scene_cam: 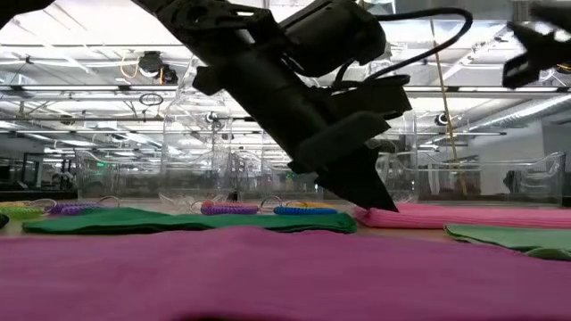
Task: Pick & Place Sports Items
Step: Fold the pink microfiber towel
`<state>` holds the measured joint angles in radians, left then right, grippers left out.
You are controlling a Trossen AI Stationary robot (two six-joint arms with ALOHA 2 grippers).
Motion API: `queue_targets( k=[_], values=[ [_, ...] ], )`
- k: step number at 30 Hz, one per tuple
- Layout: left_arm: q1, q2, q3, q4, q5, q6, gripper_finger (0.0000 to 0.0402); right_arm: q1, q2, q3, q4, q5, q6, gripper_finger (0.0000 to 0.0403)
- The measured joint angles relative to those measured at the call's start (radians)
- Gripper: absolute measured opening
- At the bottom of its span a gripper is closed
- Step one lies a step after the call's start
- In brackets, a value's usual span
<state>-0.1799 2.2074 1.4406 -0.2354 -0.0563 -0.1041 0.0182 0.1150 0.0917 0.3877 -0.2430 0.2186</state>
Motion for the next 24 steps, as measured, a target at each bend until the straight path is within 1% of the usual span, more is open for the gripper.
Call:
queue_targets(
  k=[3,6,9,11,14,17,19,21,24],
  values=[
    [0.0,0.001,0.0,-0.008,0.001,-0.029,0.0003,0.045,0.111,0.088,-0.062,0.028,-0.023,0.0091],
    [0.0,0.002,-0.001,-0.013,0.001,-0.039,0.0009,0.12,0.241,0.207,-0.153,0.066,-0.065,0.0091],
    [0.0,0.003,-0.002,-0.013,0.002,-0.039,0.0004,0.211,0.378,0.344,-0.333,0.141,-0.075,0.0091],
    [0.0,0.003,-0.002,-0.014,0.002,-0.039,0.0001,0.269,0.455,0.451,-0.455,0.191,-0.034,0.0091],
    [0.0,0.003,-0.003,-0.014,0.003,-0.04,0.0007,0.345,0.552,0.596,-0.682,0.248,0.099,0.0091],
    [0.0,0.003,-0.003,-0.019,0.002,-0.041,0.0009,0.405,0.615,0.703,-0.936,0.324,0.278,0.0091],
    [0.0,0.003,-0.004,-0.035,0.003,-0.051,0.0005,0.436,0.635,0.741,-1.079,0.369,0.415,0.0092],
    [0.0,0.003,-0.004,-0.038,0.003,-0.061,0.0001,0.457,0.642,0.749,-1.217,0.374,0.559,0.0098],
    [0.0,0.003,-0.004,-0.038,0.003,-0.067,0.0007,0.473,0.643,0.748,-1.42,0.372,0.778,0.0123]
  ],
)
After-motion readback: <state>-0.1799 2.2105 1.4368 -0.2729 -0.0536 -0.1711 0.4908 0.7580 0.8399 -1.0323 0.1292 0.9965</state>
